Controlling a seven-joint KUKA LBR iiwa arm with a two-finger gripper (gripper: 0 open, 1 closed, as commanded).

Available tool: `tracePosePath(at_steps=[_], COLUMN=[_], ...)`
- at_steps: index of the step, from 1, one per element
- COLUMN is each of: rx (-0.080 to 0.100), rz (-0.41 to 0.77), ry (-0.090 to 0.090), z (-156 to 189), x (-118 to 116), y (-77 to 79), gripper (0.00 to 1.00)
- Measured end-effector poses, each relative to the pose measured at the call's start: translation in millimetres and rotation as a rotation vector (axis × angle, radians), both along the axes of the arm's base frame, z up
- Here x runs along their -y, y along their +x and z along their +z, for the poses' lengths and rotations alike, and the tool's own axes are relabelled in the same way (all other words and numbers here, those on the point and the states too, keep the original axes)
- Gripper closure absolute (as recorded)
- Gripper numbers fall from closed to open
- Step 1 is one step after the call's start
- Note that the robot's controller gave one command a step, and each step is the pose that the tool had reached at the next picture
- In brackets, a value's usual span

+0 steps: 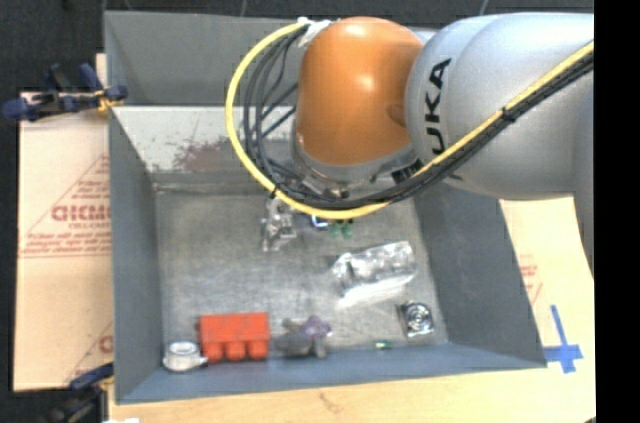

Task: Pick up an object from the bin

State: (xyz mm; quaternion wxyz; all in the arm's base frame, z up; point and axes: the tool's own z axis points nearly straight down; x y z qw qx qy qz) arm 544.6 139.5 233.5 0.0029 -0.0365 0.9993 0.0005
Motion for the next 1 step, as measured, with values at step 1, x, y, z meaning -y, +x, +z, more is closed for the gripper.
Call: tracePosePath(at_steps=[1], rx=[-0.010], rz=[-0.333], ry=[-0.001], z=[-81.5], x=[13.5], y=[-3.7], gripper=[1.00])
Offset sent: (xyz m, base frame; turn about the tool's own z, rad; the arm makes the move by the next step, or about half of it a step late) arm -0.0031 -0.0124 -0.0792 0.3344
